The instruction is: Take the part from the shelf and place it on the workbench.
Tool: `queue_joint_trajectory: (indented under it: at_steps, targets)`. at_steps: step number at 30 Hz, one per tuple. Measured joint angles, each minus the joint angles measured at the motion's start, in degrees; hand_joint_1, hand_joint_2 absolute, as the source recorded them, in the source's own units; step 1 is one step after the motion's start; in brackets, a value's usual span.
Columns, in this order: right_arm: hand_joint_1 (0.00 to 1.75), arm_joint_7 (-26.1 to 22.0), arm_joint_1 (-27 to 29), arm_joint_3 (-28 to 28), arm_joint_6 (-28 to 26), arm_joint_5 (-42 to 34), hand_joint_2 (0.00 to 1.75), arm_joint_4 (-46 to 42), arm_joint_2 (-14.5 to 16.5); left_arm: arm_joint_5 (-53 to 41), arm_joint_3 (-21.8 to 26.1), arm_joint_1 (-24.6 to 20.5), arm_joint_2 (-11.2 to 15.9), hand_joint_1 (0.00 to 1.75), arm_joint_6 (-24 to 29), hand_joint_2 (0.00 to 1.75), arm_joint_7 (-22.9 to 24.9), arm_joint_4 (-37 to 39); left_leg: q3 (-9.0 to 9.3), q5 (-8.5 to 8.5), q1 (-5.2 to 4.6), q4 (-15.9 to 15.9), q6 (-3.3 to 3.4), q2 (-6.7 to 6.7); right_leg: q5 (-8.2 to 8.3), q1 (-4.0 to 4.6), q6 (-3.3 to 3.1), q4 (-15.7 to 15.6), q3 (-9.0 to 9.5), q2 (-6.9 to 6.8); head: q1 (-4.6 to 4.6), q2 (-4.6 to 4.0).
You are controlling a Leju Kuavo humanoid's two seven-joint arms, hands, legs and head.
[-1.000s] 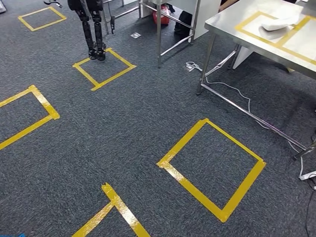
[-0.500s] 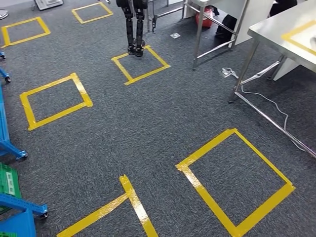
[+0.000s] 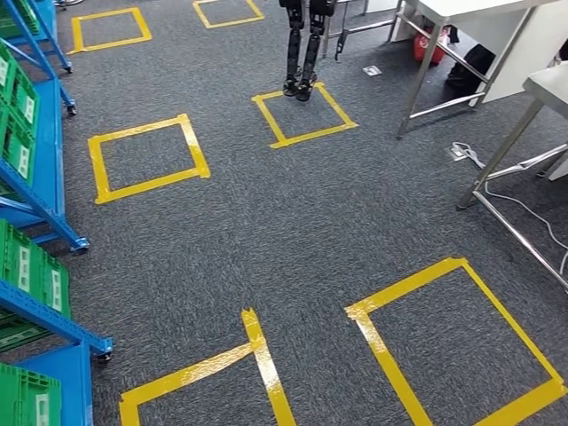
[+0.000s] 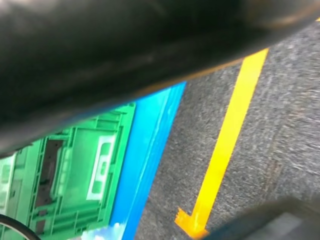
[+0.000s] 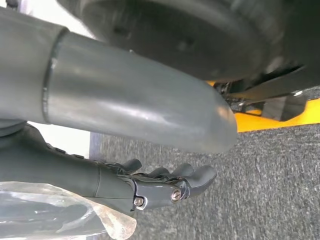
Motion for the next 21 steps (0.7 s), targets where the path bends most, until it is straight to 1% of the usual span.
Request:
queue_joint_trajectory:
  at_steps: [1, 2, 3, 4, 5, 6, 7, 8, 9, 10, 11, 12, 13, 14, 15, 16, 17, 18, 19, 20, 21]
  targets:
    - [0.00, 0.0, 0.0, 0.0, 0.0, 0.0, 0.00, 0.0, 0.0, 0.0, 0.0, 0.0, 0.0, 0.00, 0.0, 0.00, 0.0, 0.0, 0.07, 0.00, -0.08, 0.0, 0.00, -0.86, 1.88, 0.05, -0.27, -1.6, 0.24, 0.19, 0.01, 0.00]
    - [0.00, 0.0, 0.0, 0.0, 0.0, 0.0, 0.00, 0.0, 0.0, 0.0, 0.0, 0.0, 0.0, 0.00, 0.0, 0.00, 0.0, 0.0, 0.16, 0.00, -0.11, 0.0, -0.01, -1.71, 4.46, 0.12, -0.60, -5.1, 1.39, 0.89, 0.02, 0.00]
    - [0.00, 0.0, 0.0, 0.0, 0.0, 0.0, 0.00, 0.0, 0.0, 0.0, 0.0, 0.0, 0.0, 0.00, 0.0, 0.00, 0.0, 0.0, 0.21, 0.00, -0.12, 0.0, -0.05, -2.51, 6.79, 0.20, -0.97, -9.2, 2.83, 2.44, 0.04, 0.00]
    - [0.00, 0.0, 0.1, 0.0, 0.0, 0.0, 0.00, 0.0, -0.1, 0.0, 0.0, -0.1, -0.1, 0.00, 0.0, 0.00, 0.0, 0.0, 0.15, -0.01, -0.15, 0.1, -0.18, -3.28, 8.36, 0.18, -1.26, -12.7, 4.19, 3.97, 0.04, 0.00]
    - [0.00, 0.0, 0.1, 0.0, 0.0, 0.0, 0.00, 0.0, -0.1, 0.0, 0.0, -0.1, -0.1, 0.00, 0.0, 0.00, 0.0, 0.0, -0.04, 0.03, -0.10, 0.2, -0.42, -3.97, 9.09, 0.21, -1.39, -15.0, 5.21, 5.18, 0.04, 0.01]
    - [0.00, 0.1, 0.1, 0.0, -0.1, 0.0, 0.00, 0.1, -0.1, -0.1, 0.0, -0.2, -0.2, 0.00, 0.1, 0.00, 0.0, 0.0, -0.28, 0.14, 0.01, 0.2, -0.77, -4.65, 9.11, 0.26, -1.44, -16.0, 5.70, 5.74, 0.04, 0.01]
    - [0.00, 0.1, 0.0, 0.0, -0.1, 0.0, 0.00, 0.1, -0.1, -0.1, 0.0, -0.1, -0.2, 0.00, 0.1, 0.00, 0.0, 0.0, -0.55, 0.30, 0.13, 0.2, -1.21, -5.39, 9.07, 0.29, -1.46, -16.4, 6.04, 5.25, 0.04, 0.01]
    - [0.00, 0.2, 0.0, 0.0, -0.1, 0.0, 0.00, 0.1, -0.1, -0.1, 0.0, 0.0, -0.2, 0.00, 0.1, 0.00, 0.0, 0.0, -0.73, 0.35, 0.26, 0.3, -1.57, -5.55, 9.21, 0.28, -1.54, -16.6, 6.30, 4.49, 0.00, 0.02]
    - [0.00, 0.2, -0.1, 0.0, -0.1, 0.0, 0.00, 0.0, -0.1, -0.1, 0.0, 0.1, -0.2, 0.00, 0.1, 0.00, 0.0, 0.0, -0.97, 0.03, 0.22, 0.7, -1.86, -4.75, 9.40, 0.23, -1.75, -17.0, 6.53, 3.70, -0.07, 0.01]
    - [0.00, 0.3, 0.0, 0.0, -0.1, 0.0, 0.00, 0.0, -0.1, -0.1, 0.0, 0.1, -0.2, 0.00, 0.1, 0.00, 0.0, 0.0, -1.60, -0.88, 0.11, 2.0, -2.09, -3.33, 9.55, 0.17, -2.00, -17.3, 6.78, 2.80, -0.22, 0.01]
    - [0.00, 0.3, 0.1, 0.0, -0.1, 0.0, 0.00, 0.0, 0.0, -0.1, 0.0, 0.0, -0.2, 0.00, 0.1, 0.00, 0.0, 0.0, -2.73, -2.46, 0.03, 4.6, -2.26, -1.47, 9.61, 0.14, -2.23, -17.6, 6.99, 1.79, -0.39, 0.01]
    - [0.00, 0.3, 0.2, 0.0, -0.2, 0.1, 0.00, 0.0, 0.0, -0.1, 0.1, -0.1, -0.1, 0.00, 0.1, 0.00, 0.0, 0.0, -4.42, -4.36, 0.01, 8.2, -2.49, 0.13, 9.53, 0.25, -2.41, -17.6, 7.12, 0.77, -0.50, 0.00]
    - [0.00, 0.3, 0.3, 0.0, -0.2, 0.1, 0.00, 0.0, 0.0, -0.1, 0.1, -0.2, -0.1, 0.00, 0.1, 0.00, 0.0, 0.0, -6.26, -6.11, 0.13, 12.0, -2.72, 0.94, 9.41, 0.34, -2.54, -17.6, 7.18, -0.31, -0.58, 0.00]
    - [0.00, 0.3, 0.3, 0.0, -0.2, 0.2, 0.00, 0.0, 0.0, -0.1, 0.1, -0.2, -0.1, 0.00, 0.1, 0.00, 0.0, 0.0, -7.63, -7.12, 0.27, 15.0, -2.92, 1.35, 9.28, 0.41, -2.59, -17.6, 7.23, -1.37, -0.60, 0.00]
    - [0.00, 0.3, 0.3, 0.0, -0.1, 0.3, 0.00, 0.0, 0.0, -0.1, 0.1, -0.2, -0.1, 0.00, 0.1, 0.00, 0.0, 0.0, -8.09, -7.03, 0.41, 16.1, -3.09, 1.57, 9.14, 0.43, -2.56, -17.6, 7.32, -2.33, -0.60, 0.00]
    - [0.00, 0.3, 0.3, 0.0, -0.1, 0.3, 0.00, 0.0, 0.0, -0.1, 0.1, -0.1, -0.1, 0.00, 0.1, 0.00, 0.0, 0.0, -7.40, -5.87, 0.51, 15.0, -3.22, 1.83, 8.97, 0.42, -2.48, -17.5, 7.45, -3.19, -0.61, 0.00]
    - [0.00, 0.3, 0.2, 0.0, -0.1, 0.3, 0.00, 0.0, 0.0, -0.1, 0.1, 0.0, -0.1, 0.00, 0.1, 0.00, 0.0, 0.0, -5.67, -3.96, 0.59, 11.8, -3.27, 2.36, 8.77, 0.40, -2.34, -17.5, 7.67, -3.95, -0.62, 0.00]
    - [0.00, 0.3, 0.2, 0.0, -0.1, 0.4, 0.00, 0.0, 0.0, -0.1, 0.1, 0.1, -0.1, 0.00, 0.1, 0.00, 0.0, 0.0, -3.48, -2.21, 0.55, 7.7, -3.22, 3.76, 8.51, 0.43, -2.11, -17.4, 7.93, -4.66, -0.66, 0.00]
    - [0.00, 0.3, 0.2, 0.0, -0.1, 0.4, 0.00, 0.0, 0.0, -0.1, 0.1, 0.0, -0.1, 0.00, 0.1, 0.00, 0.0, 0.0, -1.60, -0.98, 0.41, 4.1, -2.95, 5.09, 8.18, 0.57, -1.80, -17.3, 7.99, -5.31, -0.69, 0.00]
    - [0.00, 0.3, 0.1, 0.0, -0.1, 0.4, 0.00, 0.0, 0.0, -0.1, 0.1, -0.1, -0.1, 0.00, 0.1, 0.00, 0.0, 0.0, -0.35, -0.38, 0.23, 1.7, -2.59, 6.06, 7.86, 0.73, -1.47, -17.2, 8.08, -5.90, -0.68, 0.00]
    - [0.00, 0.3, 0.0, 0.0, -0.1, 0.4, 0.00, 0.0, 0.0, -0.1, 0.1, -0.1, -0.1, 0.00, 0.1, 0.00, 0.0, 0.0, 0.17, -0.40, 0.01, 0.7, -2.18, 6.65, 7.61, 0.87, -1.15, -17.1, 8.19, -6.45, -0.66, 0.00]
